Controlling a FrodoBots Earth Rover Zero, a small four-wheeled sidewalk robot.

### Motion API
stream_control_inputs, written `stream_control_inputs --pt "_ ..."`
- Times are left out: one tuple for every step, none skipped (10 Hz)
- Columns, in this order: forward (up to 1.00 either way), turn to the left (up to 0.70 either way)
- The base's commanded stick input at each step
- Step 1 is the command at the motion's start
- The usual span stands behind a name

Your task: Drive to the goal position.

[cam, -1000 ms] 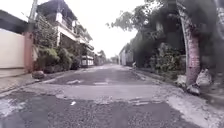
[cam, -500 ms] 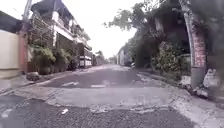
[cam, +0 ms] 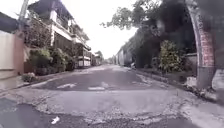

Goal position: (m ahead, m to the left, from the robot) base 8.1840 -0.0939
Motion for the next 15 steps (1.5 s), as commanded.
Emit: stream_control_inputs --pt "0.5 0.0" --pt "0.5 0.0" --pt "0.5 0.0" --pt "0.5 0.0" --pt "0.5 0.0" --pt "0.5 0.0" --pt "0.5 0.0" --pt "0.5 0.0" --pt "0.5 0.0" --pt "0.5 0.0" --pt "0.5 0.0" --pt "0.5 -0.25" --pt "0.5 -0.22" --pt "0.5 -0.1" --pt "0.5 -0.43"
